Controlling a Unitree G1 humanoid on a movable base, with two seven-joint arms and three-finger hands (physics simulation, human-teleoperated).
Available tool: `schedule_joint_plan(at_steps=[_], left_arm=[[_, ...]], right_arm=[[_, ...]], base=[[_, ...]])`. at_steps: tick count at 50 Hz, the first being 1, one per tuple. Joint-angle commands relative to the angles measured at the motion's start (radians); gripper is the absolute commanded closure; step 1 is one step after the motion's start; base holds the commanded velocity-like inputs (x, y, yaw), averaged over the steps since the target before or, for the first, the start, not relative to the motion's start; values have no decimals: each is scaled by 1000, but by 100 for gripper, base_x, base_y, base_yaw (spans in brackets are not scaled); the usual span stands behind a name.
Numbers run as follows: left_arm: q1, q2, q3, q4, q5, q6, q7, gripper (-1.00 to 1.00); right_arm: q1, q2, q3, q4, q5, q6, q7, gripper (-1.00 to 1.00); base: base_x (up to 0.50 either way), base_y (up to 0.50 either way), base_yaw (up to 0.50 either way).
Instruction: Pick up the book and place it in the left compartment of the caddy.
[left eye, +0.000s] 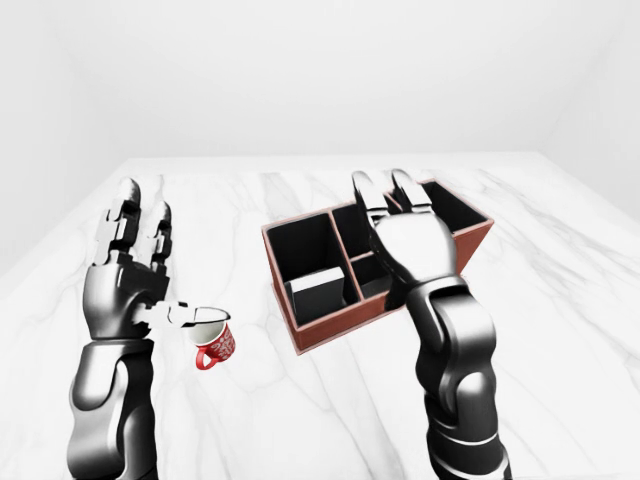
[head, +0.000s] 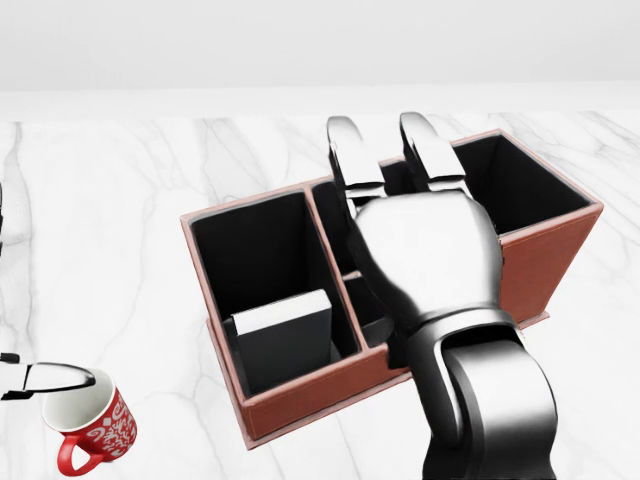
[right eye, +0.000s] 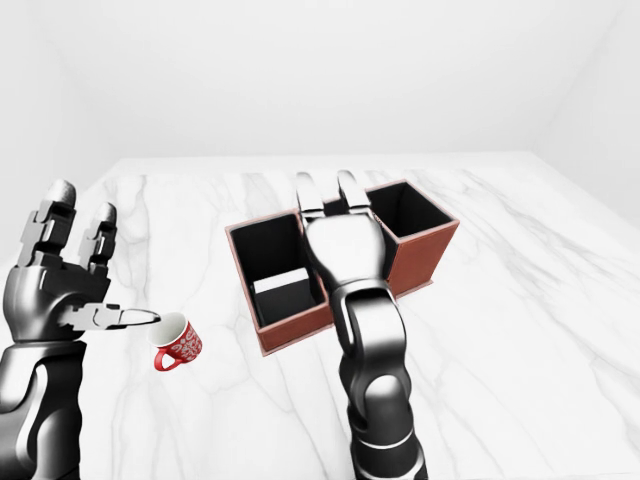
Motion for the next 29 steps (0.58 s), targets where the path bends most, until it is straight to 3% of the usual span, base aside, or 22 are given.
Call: schedule_joint_plan(at_steps=[1,13,18,22,24,29], left_arm=[[-21,6,-10,-89,6,0,22,-100],[-71,19,-33,-198,29,0,58,-100],[-102,25,-46,-234,42,0,81,-100],[-112,23,-53,-253,51,0,93,-100],[-115,21,-54,-262,52,0,100,-100],[-118,18,-55,-269,55,0,113,-100]], right_arm=[[66,-81,-148,-346,159,0,0,-100],[144,-201,-402,-526,600,0,0,-100],[195,-140,-625,-526,962,0,0,-100],[281,-170,-667,-526,1163,0,0,-100],[335,-173,-702,-513,1310,0,-55,-100],[395,-168,-765,-504,1524,0,-158,-100]], base=[[0,0,0],[0,0,0],[0,0,0],[0,0,0],[0,0,0],[0,0,0]])
